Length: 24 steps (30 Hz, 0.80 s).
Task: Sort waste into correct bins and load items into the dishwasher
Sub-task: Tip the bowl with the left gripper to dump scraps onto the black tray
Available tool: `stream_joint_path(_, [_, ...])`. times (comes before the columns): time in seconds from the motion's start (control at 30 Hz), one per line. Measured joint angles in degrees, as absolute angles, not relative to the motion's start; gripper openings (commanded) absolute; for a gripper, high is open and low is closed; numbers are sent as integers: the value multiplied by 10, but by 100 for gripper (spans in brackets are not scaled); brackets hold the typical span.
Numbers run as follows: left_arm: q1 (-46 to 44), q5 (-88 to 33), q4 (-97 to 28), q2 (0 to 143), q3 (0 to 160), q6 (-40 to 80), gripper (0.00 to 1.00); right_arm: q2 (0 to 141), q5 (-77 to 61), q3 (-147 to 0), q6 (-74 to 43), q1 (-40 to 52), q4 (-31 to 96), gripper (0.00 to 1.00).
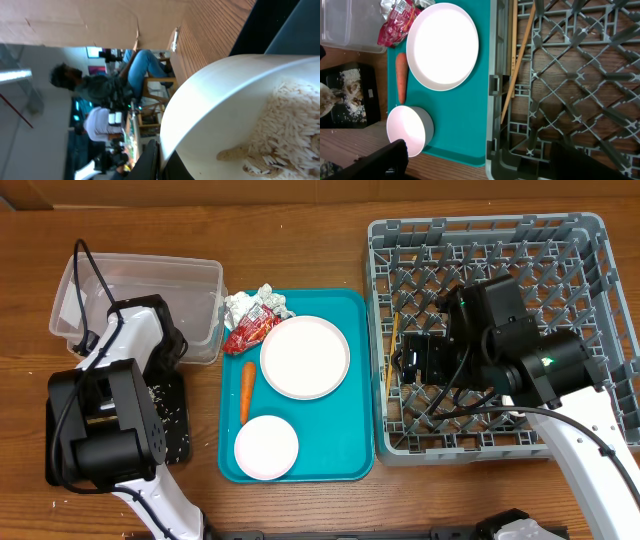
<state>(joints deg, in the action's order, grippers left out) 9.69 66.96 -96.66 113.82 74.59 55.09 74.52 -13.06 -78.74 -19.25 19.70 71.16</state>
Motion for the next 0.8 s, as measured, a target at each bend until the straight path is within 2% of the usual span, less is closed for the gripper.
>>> stream_joint_path(0.53, [71, 695, -965, 1138, 746, 435, 4, 745, -131, -787, -193, 197, 701, 96])
stream_joint_path(0.8, [68, 687, -933, 1137, 746, 436, 4, 745, -131, -787, -193, 197, 705, 96])
